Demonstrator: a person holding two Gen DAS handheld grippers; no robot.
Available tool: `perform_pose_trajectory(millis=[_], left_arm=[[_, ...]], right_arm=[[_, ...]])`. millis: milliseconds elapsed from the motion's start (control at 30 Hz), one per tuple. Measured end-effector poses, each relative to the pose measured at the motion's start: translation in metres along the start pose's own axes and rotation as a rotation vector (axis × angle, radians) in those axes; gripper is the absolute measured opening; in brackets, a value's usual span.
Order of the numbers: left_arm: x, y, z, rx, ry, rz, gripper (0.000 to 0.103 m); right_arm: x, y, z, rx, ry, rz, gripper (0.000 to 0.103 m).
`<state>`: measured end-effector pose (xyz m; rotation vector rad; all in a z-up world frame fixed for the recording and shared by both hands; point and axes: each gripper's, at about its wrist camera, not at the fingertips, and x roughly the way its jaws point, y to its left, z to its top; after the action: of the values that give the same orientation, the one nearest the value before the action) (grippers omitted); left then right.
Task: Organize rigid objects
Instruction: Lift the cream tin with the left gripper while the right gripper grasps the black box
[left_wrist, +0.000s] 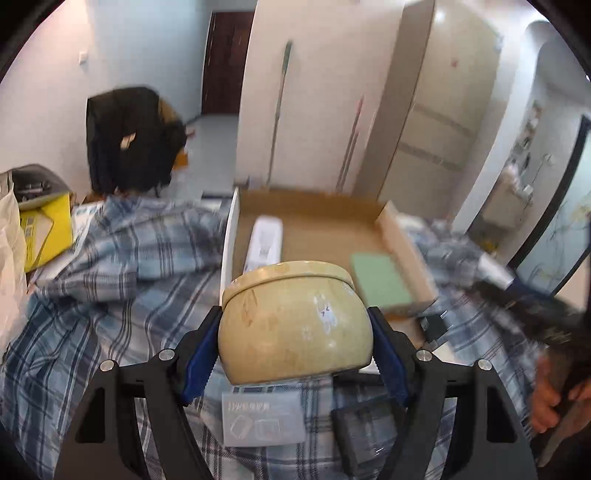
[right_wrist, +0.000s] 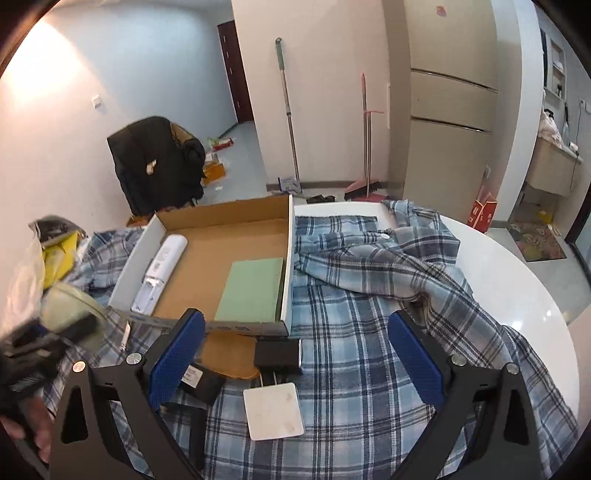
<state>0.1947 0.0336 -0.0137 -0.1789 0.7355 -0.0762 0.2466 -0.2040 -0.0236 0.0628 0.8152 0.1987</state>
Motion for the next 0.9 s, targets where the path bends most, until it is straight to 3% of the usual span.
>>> perform_pose_trajectory(millis=[67,233,367,467,600,733,833,867,900], left_arm=[[-0.008,0.003,-0.002,-0.009,-0.065,-0.033,0.077],[-0.007,0.005,-0.016,0.042,-0.185,-0.012,0.077],[-0.002,0.006,-0.026,0.071,-0.216,-0.006,0.077],[-0.005,0.005,-0.026,0.093,-0.242,-0.011,0.077],[-0.009,0.005,-0.027,0.097,-0.267,0.006,0.077],[-0.012,0.008,-0.028,0.080,-0.280,-0.038,0.077],[-0.017,0.008,-0.029,0.070,-0.304,-0.064,0.077],[-0.018,0.009,-0.029,0.063,-0.303,-0.067,0.077],[-0.018,0.010,-0.028,0.053,-0.297,-0.074,0.077]], right_arm=[[0.004,0.002,-0.002,-0.010,0.030,0.014,0.099],[0.027,0.005,-0.009,-0.032,0.140,0.024,0.093],[0.042,0.003,-0.016,-0.005,0.191,0.026,0.089],[0.053,0.009,-0.016,-0.047,0.220,0.003,0.079],[0.063,0.012,-0.017,-0.074,0.241,-0.021,0.075],[0.075,0.012,-0.019,-0.086,0.280,-0.023,0.055],[0.078,0.012,-0.019,-0.097,0.280,-0.018,0.051],[0.078,0.012,-0.018,-0.098,0.281,-0.010,0.043],[0.079,0.012,-0.017,-0.095,0.284,-0.001,0.042]])
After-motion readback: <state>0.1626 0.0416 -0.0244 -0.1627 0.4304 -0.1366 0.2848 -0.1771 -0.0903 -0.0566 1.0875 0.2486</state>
